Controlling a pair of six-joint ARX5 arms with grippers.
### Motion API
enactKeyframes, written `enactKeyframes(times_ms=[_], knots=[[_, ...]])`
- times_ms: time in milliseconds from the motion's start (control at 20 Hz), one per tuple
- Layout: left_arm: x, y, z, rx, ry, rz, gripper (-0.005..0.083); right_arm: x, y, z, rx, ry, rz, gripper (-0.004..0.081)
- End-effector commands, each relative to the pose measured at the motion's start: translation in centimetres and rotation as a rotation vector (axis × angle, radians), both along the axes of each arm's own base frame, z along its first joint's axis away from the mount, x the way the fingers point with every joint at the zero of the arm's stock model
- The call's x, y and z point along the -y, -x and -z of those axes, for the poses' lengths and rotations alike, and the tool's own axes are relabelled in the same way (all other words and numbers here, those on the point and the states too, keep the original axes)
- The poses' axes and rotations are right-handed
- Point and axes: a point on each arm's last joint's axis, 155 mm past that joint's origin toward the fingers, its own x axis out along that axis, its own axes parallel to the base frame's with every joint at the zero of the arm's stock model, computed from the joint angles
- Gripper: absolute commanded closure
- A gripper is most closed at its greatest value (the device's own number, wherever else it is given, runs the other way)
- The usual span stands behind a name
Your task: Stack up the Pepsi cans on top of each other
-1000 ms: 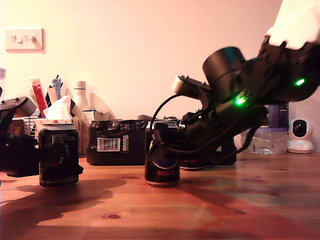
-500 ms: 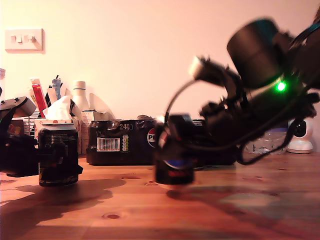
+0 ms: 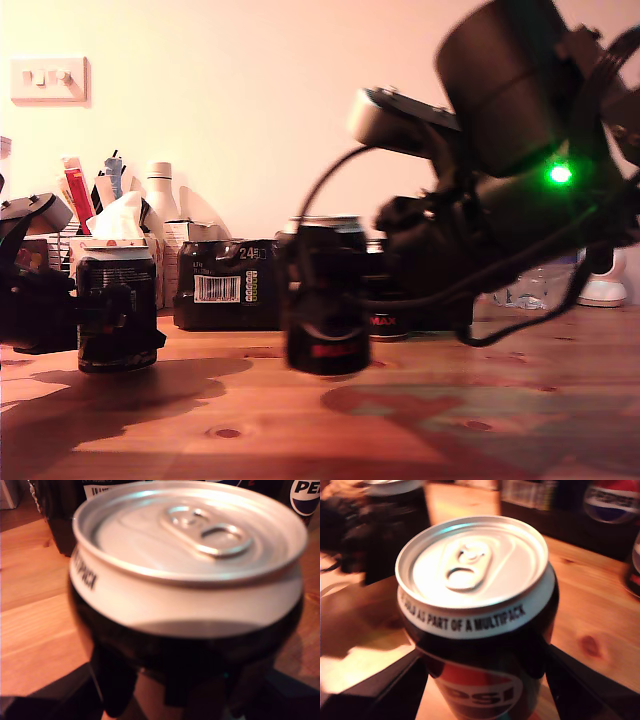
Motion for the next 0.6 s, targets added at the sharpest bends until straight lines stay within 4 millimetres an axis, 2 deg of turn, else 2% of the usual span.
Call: enactKeyframes(times_ms=[0,200,550], knots=[[0.1,0.1,0.3,0.004,-0.003,0.004,0.0441,-0.7,-0.4,-2.5,0.057,-0.068,-0.001,0.0417],[0.1,0.1,0.3,0.004,-0.003,0.004,0.044,-1.0,-0.6,-2.2,0.053,-0.099,0.006,0.0417],[0.1,0.1,0.2,0.007,-0.002,0.004,0.044,-1.1,-0.8,-0.3,0.027,-0.102,0.013,0.0417]])
